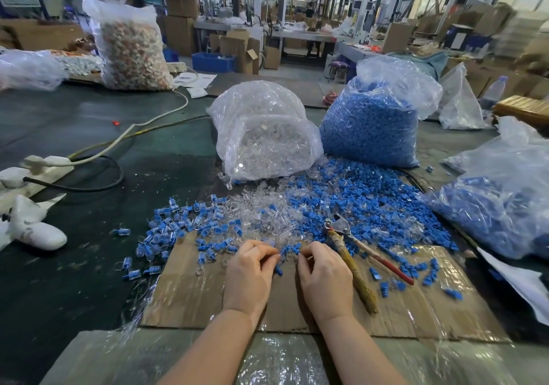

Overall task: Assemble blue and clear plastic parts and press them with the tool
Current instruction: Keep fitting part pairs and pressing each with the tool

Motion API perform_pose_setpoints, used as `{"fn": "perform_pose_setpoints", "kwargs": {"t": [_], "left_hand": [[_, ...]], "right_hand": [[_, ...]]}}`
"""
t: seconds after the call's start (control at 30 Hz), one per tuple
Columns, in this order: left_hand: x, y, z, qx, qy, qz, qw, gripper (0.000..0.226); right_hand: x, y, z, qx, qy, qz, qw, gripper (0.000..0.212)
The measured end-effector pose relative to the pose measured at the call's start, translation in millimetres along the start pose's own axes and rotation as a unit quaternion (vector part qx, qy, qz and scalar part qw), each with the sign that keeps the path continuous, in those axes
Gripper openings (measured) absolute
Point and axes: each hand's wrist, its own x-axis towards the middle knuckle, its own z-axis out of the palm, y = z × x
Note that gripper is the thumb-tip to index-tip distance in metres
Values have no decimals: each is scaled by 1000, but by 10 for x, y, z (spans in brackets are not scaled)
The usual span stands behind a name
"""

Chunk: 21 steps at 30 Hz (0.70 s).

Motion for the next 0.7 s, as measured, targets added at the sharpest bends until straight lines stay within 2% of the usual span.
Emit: {"fn": "perform_pose_setpoints", "kwargs": {"t": [0.23, 0.4, 0.57, 0.7], "left_hand": [[5, -20, -4, -22, -23, -14, 999, 31], [33, -47, -10, -28, -19, -31, 999, 22], [33, -54, -40, -99, -33, -70, 992, 30], [25, -51, -48, -129, -43, -90, 987, 27]], "right_hand": [[-5, -10, -10, 39, -29, -14, 999, 14], [-11, -29, -27, 48, -49, -39, 997, 15], [-10, -57, -42, 37, -66, -67, 995, 17], [-11, -68, -52, 30, -72, -68, 995, 17]]}}
